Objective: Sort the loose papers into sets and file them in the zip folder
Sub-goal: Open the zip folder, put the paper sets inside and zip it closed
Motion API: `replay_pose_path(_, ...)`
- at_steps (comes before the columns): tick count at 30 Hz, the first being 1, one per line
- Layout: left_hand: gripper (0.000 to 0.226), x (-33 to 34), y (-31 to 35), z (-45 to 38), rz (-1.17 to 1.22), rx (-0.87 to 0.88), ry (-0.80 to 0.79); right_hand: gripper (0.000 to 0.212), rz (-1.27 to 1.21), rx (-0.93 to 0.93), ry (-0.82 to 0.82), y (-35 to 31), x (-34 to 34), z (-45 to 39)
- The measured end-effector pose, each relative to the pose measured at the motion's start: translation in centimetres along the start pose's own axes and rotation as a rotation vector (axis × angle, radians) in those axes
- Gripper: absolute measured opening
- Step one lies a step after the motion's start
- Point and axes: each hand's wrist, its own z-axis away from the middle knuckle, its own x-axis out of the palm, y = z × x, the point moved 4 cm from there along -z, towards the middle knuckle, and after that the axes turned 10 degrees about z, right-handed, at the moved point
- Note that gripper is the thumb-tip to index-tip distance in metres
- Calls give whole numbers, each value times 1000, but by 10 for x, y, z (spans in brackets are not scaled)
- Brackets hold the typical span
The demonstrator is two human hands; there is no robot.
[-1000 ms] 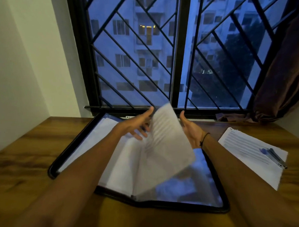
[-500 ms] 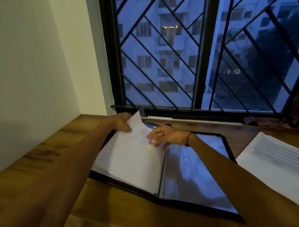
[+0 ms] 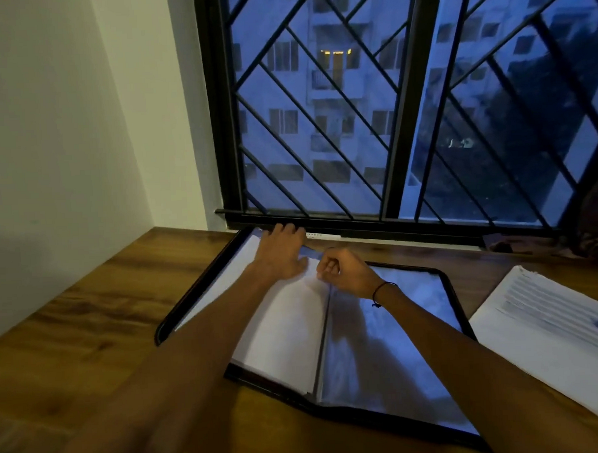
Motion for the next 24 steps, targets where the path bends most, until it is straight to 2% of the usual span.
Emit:
replay_pose_path(5, 21, 27, 54, -13, 347, 79, -14, 10, 256, 44, 113, 31, -29, 18)
replay_pose_path(9, 29, 45, 96, -25, 470, 98, -56, 6, 197, 138, 110, 64, -50, 44)
replay_pose_path(12, 18, 60, 127, -38, 485, 109, -99, 12, 193, 198, 168, 95, -67, 63)
replay_pose_path(16, 14, 84, 165, -53, 601, 164, -141, 14, 185, 276, 238, 127, -97, 92)
replay_pose_path(20, 14, 101, 215, -61, 701, 222, -168, 33, 249, 353, 270, 157, -130, 126)
replay_pose_path(24, 17, 120, 266, -66, 727, 284, -170, 29, 363, 457, 324, 192, -161, 166)
